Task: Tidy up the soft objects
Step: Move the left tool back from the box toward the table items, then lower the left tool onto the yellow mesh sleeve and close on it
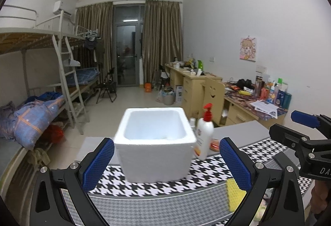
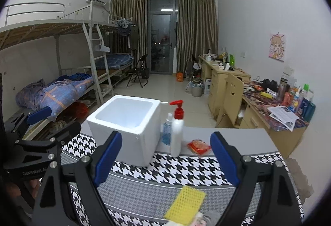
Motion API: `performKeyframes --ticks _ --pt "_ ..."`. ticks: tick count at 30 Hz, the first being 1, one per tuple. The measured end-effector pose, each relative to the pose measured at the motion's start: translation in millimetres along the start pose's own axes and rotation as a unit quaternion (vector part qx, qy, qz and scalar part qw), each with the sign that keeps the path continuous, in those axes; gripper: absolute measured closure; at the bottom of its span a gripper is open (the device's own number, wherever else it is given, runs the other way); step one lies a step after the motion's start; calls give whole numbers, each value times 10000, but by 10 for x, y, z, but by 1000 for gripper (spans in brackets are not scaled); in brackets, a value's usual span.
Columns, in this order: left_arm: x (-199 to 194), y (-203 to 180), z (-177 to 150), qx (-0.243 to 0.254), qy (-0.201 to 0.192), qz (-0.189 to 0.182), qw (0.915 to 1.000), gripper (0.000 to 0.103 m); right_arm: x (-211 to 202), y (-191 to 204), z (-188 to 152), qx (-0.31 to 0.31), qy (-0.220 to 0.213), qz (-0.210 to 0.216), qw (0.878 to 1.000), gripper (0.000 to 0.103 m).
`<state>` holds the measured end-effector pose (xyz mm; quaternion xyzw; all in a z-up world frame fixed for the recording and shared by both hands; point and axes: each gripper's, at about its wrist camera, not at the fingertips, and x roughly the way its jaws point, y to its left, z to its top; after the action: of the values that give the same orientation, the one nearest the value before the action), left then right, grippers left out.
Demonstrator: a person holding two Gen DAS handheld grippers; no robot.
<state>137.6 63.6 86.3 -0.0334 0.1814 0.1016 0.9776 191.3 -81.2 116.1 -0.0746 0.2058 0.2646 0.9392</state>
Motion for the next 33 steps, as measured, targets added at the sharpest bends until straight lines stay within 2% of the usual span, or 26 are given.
performKeyframes --ticks 4,13,17,33 --pt "-2 -134 -59 53 31 -161 9999 1 -70 -94 -62 64 24 -64 10000 13" --pt "42 -460 -232 165 113 -560 9982 1 -231 -356 -347 87 -2 -559 9984 13" --pt "91 -571 -277 171 190 -770 9967 1 -272 -435 -456 123 67 -648 9978 13" --pt "298 -868 -569 207 498 -1004 9935 1 -321 -716 -813 498 261 -782 9954 13"
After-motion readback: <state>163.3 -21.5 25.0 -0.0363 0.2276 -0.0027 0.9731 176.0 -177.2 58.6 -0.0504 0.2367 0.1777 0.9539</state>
